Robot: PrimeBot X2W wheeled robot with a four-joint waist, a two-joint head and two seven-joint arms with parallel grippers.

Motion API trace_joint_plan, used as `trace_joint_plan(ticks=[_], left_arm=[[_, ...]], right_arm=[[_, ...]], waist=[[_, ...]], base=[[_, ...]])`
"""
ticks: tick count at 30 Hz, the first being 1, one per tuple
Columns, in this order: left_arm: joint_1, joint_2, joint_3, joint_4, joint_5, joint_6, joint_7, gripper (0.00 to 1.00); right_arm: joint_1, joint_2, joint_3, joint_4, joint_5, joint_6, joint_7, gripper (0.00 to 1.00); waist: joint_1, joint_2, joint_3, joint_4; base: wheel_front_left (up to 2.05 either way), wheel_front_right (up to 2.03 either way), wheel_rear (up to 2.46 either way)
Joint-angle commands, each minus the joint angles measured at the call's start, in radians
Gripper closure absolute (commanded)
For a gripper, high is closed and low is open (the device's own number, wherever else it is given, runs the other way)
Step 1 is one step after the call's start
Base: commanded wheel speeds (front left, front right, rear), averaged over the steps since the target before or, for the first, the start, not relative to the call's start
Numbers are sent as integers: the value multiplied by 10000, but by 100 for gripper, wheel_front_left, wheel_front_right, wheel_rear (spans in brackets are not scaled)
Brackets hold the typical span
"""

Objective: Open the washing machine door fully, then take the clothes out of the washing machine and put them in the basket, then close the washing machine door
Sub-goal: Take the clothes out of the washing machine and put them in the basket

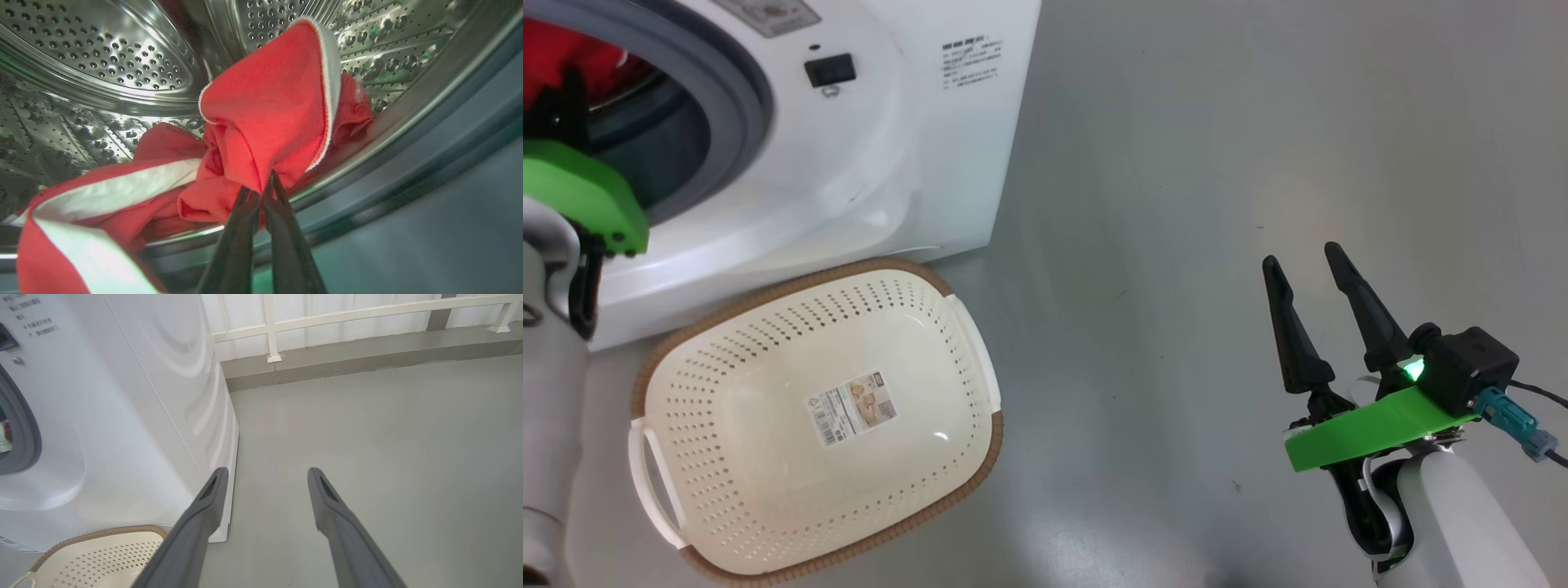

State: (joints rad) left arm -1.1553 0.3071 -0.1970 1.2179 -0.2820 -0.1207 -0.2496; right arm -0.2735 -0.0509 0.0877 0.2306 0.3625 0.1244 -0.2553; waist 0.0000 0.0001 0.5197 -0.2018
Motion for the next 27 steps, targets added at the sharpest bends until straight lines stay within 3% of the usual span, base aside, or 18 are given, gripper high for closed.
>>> trace_joint_plan(ticks=[1, 5, 12, 22, 27], left_arm=[[-103, 454, 219, -363, -65, 129, -121, 100], [428, 297, 565, -1247, -228, 239, -121, 100], [2539, -317, 1726, -4047, -208, 374, -121, 100], [5075, -1633, 3174, -7278, 524, 68, -122, 100], [5971, -2054, 3452, -8693, 914, -56, -122, 100]], right_arm=[[5, 6, 183, -191, 20, 63, -65, 0], [92, 6, 120, -169, -4, 63, -65, 0], [364, 6, -51, -33, -126, 63, -65, 0], [808, 6, -209, 64, -275, 63, -65, 0], [946, 7, -253, 70, -316, 63, -65, 0]], waist=[[0, -1, -61, 59], [0, -1, -315, 218], [0, -1, -1031, 668], [0, -1, -1824, 1192], [0, -1, -1978, 1361]], base=[[0, 0, 0], [0, 0, 0], [0, 0, 0], [0, 0, 0], [0, 0, 0]])
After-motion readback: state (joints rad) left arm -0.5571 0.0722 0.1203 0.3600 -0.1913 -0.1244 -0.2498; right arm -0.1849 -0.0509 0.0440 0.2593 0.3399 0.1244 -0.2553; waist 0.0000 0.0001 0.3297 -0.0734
